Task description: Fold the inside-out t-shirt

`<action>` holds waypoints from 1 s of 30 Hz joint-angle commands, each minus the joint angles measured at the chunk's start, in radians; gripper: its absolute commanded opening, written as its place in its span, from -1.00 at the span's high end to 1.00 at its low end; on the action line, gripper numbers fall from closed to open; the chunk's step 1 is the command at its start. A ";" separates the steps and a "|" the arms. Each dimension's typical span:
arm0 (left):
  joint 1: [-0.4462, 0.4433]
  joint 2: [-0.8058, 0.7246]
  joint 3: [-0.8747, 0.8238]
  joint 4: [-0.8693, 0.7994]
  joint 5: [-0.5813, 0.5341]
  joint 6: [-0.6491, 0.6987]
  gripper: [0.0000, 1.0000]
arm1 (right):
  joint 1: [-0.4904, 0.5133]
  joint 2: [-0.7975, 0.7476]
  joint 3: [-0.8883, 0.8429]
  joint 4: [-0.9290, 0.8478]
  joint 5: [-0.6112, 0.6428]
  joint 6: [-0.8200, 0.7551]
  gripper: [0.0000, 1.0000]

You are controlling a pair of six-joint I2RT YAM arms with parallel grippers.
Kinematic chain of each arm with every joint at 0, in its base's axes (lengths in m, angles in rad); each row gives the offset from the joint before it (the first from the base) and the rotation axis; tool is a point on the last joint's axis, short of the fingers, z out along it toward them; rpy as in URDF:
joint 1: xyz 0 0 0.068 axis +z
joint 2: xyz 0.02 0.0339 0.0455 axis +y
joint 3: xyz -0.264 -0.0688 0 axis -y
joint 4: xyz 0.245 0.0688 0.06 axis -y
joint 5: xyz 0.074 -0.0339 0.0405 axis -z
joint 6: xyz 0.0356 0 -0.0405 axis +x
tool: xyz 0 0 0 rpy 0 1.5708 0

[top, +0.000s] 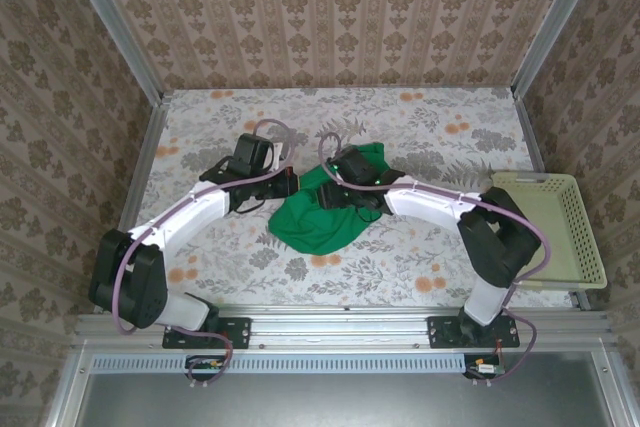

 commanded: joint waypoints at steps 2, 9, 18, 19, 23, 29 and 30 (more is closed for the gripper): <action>0.007 -0.003 -0.024 0.020 0.015 -0.020 1.00 | -0.015 0.050 0.071 -0.010 0.024 0.018 -0.10; 0.016 0.005 -0.012 0.004 0.000 -0.021 1.00 | -0.015 0.081 0.108 -0.038 0.030 -0.001 0.51; 0.128 0.072 0.062 -0.061 -0.041 -0.088 1.00 | 0.079 -0.176 0.022 -0.062 0.100 -0.164 1.00; 0.143 0.079 0.077 -0.085 -0.059 -0.095 1.00 | 0.105 -0.230 -0.018 -0.030 0.109 -0.179 1.00; 0.159 0.108 0.115 -0.129 -0.084 -0.096 1.00 | 0.169 -0.406 -0.178 0.076 0.143 -0.169 1.00; 0.145 0.134 0.050 -0.088 -0.057 -0.100 1.00 | 0.194 -0.410 -0.364 0.117 0.142 -0.052 1.00; 0.141 0.131 0.034 -0.073 -0.047 -0.093 1.00 | 0.196 -0.392 -0.378 0.115 0.133 -0.035 1.00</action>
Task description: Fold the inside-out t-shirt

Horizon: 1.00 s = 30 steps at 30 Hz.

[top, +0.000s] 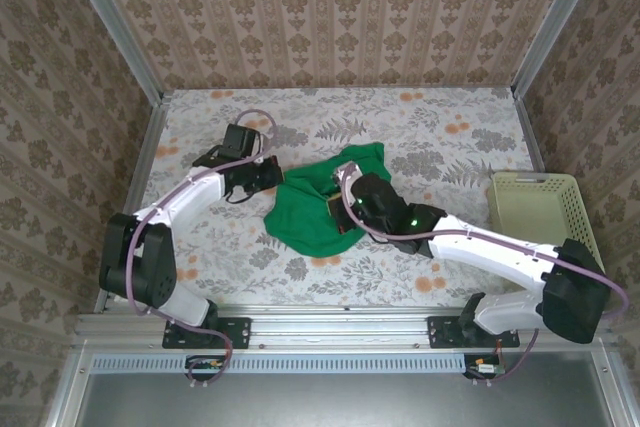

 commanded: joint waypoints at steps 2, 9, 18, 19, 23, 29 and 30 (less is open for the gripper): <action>-0.005 -0.003 -0.071 0.020 -0.027 0.014 1.00 | 0.012 0.057 -0.073 -0.022 -0.024 0.083 0.74; -0.074 -0.066 -0.142 0.052 -0.040 0.071 1.00 | -0.056 0.026 0.023 -0.138 -0.003 0.088 0.19; -0.081 -0.120 -0.214 0.149 -0.026 0.015 1.00 | -0.147 0.273 0.308 -0.359 -0.020 0.114 0.22; -0.081 -0.120 -0.212 0.147 -0.028 0.017 1.00 | -0.149 0.295 0.326 -0.385 -0.006 0.125 0.21; -0.080 -0.116 -0.201 0.131 -0.040 0.026 1.00 | -0.139 0.308 0.321 -0.408 0.021 0.123 0.20; -0.081 -0.098 -0.199 0.147 -0.033 0.018 1.00 | -0.114 0.312 0.275 -0.410 0.065 0.106 0.08; -0.080 -0.095 -0.197 0.151 -0.032 0.017 1.00 | -0.114 0.326 0.278 -0.416 0.072 0.115 0.07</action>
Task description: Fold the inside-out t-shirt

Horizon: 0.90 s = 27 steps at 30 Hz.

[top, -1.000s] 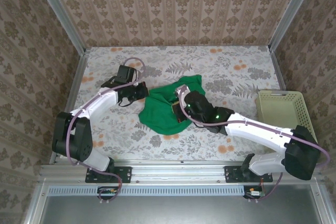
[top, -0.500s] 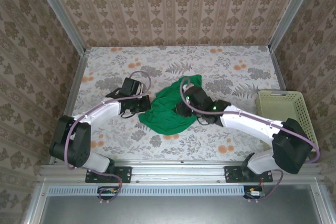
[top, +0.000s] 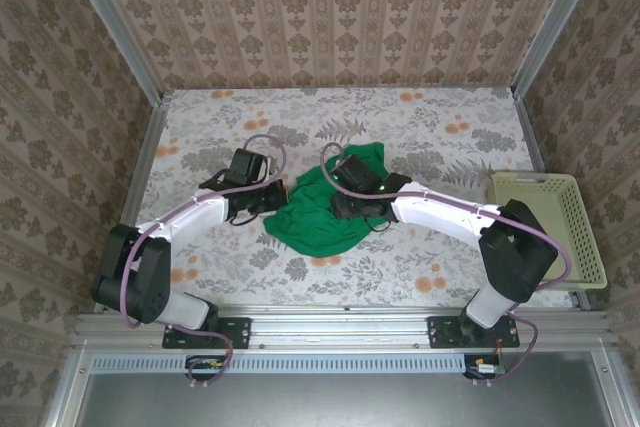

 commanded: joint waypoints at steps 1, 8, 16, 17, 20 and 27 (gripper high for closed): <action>-0.003 0.002 0.008 0.024 -0.001 -0.014 1.00 | 0.005 0.035 -0.001 -0.055 0.055 0.022 0.07; -0.044 0.002 0.020 0.013 -0.001 -0.010 1.00 | 0.006 0.138 0.112 -0.116 0.087 0.039 0.26; -0.039 -0.001 0.045 -0.045 -0.062 0.011 1.00 | -0.001 0.154 0.162 -0.143 0.128 0.019 0.93; -0.033 0.002 0.057 -0.075 -0.083 0.014 1.00 | -0.001 0.128 0.145 -0.122 0.121 0.016 1.00; 0.007 0.016 0.067 -0.125 -0.097 0.016 1.00 | -0.011 -0.013 0.043 0.017 0.005 0.010 1.00; 0.004 -0.005 0.060 -0.116 -0.075 0.029 0.98 | -0.033 -0.248 -0.112 0.235 -0.277 0.062 1.00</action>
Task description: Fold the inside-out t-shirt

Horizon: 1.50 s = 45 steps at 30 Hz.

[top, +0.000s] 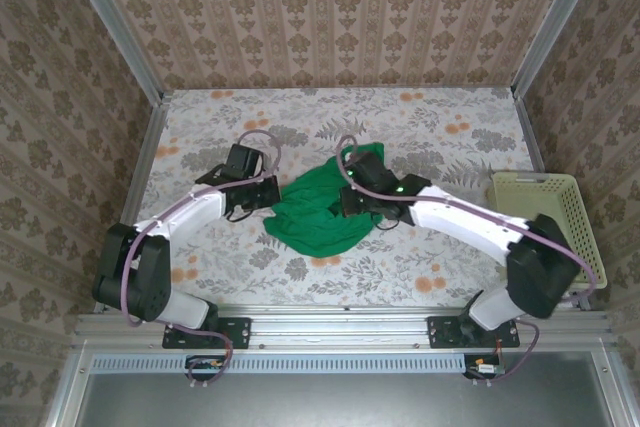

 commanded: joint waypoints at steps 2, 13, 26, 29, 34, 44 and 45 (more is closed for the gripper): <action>-0.058 -0.035 0.034 -0.088 -0.082 0.027 0.82 | 0.001 -0.110 -0.102 0.184 -0.152 0.044 1.00; -0.348 -0.207 0.078 -0.145 -0.193 -0.021 0.05 | 0.006 -0.185 -0.304 0.358 -0.138 0.099 1.00; -0.456 0.037 0.126 -0.092 -0.149 -0.064 -0.15 | 0.024 -0.185 -0.320 0.433 -0.189 0.078 1.00; -0.435 0.085 0.115 -0.077 -0.172 -0.081 -0.17 | 0.031 -0.203 -0.340 0.456 -0.186 0.079 1.00; -0.380 0.141 0.089 -0.043 -0.214 -0.110 0.27 | 0.030 -0.243 -0.381 0.430 -0.129 0.089 1.00; -0.459 0.005 -0.033 0.104 -0.242 -0.059 1.00 | -0.016 -0.220 -0.500 0.347 -0.010 0.187 1.00; -0.469 -0.019 -0.052 0.126 -0.246 -0.059 1.00 | -0.017 -0.206 -0.500 0.347 -0.008 0.193 1.00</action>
